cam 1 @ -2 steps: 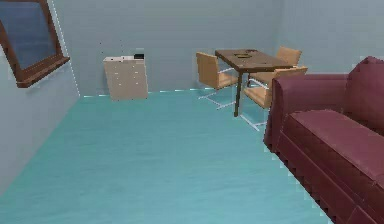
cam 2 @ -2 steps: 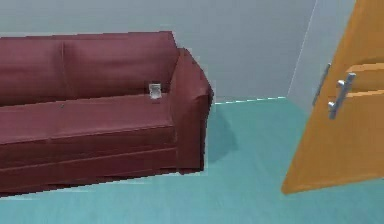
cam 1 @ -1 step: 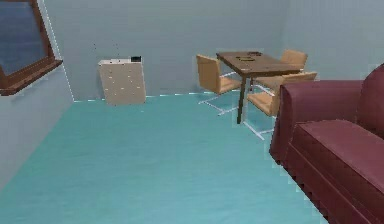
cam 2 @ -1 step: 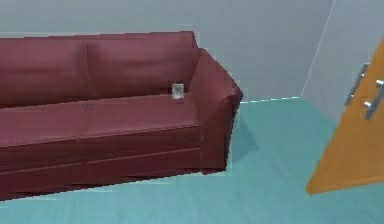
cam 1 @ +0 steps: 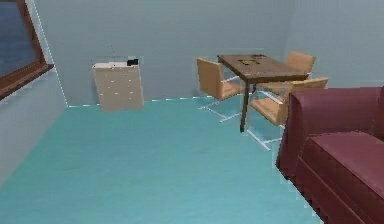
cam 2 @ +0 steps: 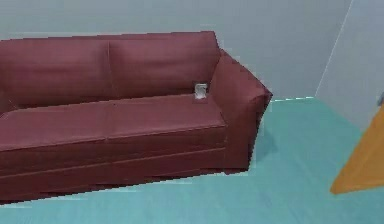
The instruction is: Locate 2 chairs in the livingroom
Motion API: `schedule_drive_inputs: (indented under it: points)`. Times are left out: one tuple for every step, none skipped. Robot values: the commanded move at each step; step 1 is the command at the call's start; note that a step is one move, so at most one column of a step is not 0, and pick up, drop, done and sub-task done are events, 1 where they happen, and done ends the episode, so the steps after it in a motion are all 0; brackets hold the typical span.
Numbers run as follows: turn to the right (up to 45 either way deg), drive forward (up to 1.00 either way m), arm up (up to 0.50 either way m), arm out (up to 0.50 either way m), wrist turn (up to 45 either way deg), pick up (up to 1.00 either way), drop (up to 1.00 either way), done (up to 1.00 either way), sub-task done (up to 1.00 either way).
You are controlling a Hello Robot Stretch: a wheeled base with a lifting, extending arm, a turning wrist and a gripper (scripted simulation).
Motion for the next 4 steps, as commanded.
schedule_drive_inputs:
  points:
    - [21.0,0.0,0.0,0.0,0.0,0.0,0.0,0.0,0.0]
    - [0.0,1.0,0.0,0.0,0.0,0.0,0.0,0.0,0.0]
    - [27.0,0.0,0.0,0.0,0.0,0.0,0.0,0.0,0.0]
    - [0.0,0.05,0.0,0.0,0.0,0.0,0.0,0.0,0.0]
